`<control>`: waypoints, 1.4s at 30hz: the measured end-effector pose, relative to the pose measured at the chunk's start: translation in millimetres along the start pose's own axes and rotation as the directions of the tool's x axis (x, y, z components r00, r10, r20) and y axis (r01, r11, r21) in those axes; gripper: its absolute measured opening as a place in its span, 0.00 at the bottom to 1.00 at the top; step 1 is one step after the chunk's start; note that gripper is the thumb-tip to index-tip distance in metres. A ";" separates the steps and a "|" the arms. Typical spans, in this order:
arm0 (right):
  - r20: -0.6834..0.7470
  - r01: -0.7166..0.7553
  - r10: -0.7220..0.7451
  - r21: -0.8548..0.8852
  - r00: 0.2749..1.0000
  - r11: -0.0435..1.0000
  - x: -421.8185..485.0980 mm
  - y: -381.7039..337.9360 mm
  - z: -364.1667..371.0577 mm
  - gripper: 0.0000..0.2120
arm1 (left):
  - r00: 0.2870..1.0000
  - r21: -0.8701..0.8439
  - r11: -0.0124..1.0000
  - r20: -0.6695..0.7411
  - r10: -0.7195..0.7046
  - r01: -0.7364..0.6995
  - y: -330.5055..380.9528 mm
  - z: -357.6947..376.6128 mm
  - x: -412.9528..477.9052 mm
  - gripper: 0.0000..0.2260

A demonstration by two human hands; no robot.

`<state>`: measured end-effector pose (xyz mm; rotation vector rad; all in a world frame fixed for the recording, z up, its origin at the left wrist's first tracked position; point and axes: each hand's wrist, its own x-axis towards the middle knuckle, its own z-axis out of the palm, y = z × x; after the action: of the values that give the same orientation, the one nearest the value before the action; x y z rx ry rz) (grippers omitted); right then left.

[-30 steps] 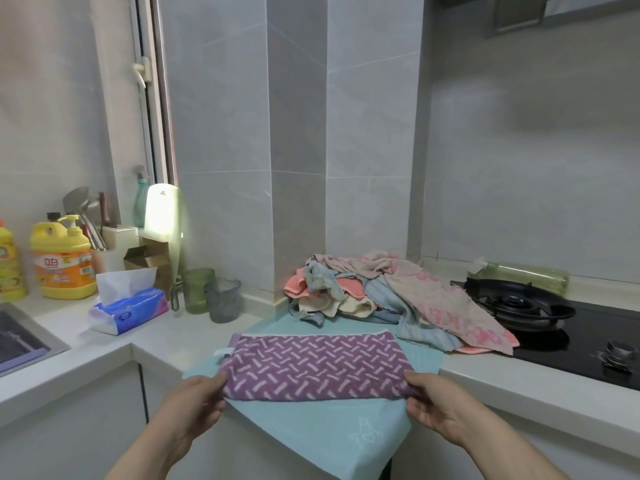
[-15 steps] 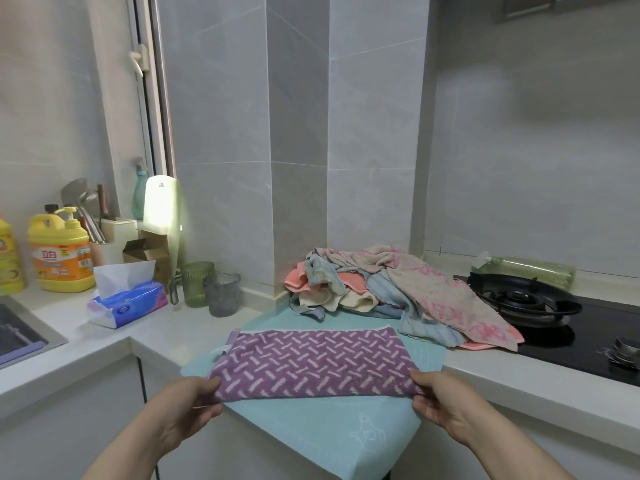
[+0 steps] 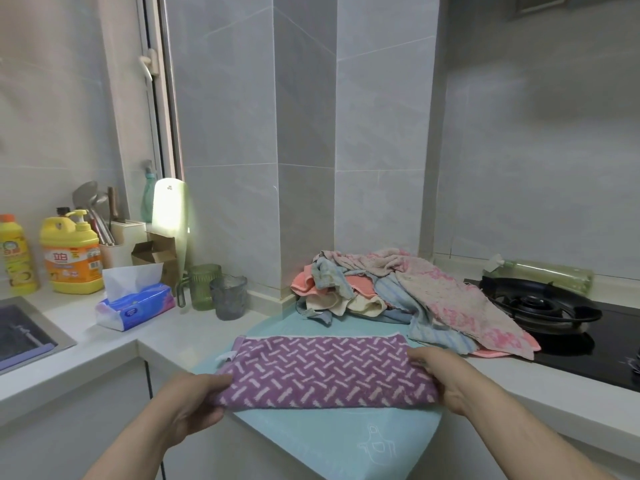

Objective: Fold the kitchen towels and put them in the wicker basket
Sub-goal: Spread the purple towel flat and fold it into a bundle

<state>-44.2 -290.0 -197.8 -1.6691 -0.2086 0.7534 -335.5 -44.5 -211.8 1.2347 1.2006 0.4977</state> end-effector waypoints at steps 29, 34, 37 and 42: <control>0.108 0.031 -0.040 0.082 0.993 0.996 -12.7 1.0 -28.4 0.11 | 0.645 0.734 0.018 0.585 0.491 -0.679 31.5 130.8 -27.1 0.24; 0.204 -0.005 -0.058 0.299 0.977 0.954 -19.6 -11.7 -34.5 0.15 | 0.714 0.765 -0.114 0.635 0.294 -0.633 14.1 158.3 -16.7 0.50; 0.226 -0.016 -0.068 0.348 0.972 0.937 -27.1 -27.8 -31.2 0.15 | 0.715 0.773 -0.145 0.628 0.307 -0.617 13.0 157.3 -12.6 0.48; 0.148 0.025 -0.067 0.272 0.987 0.962 -25.9 -59.8 3.2 0.17 | 0.688 0.767 -0.117 0.622 0.374 -0.631 10.8 154.7 -14.9 0.36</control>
<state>-50.4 -285.8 -133.0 -1.3448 -0.2431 0.8390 -200.5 -122.2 -215.3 3.0018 0.6605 -0.0262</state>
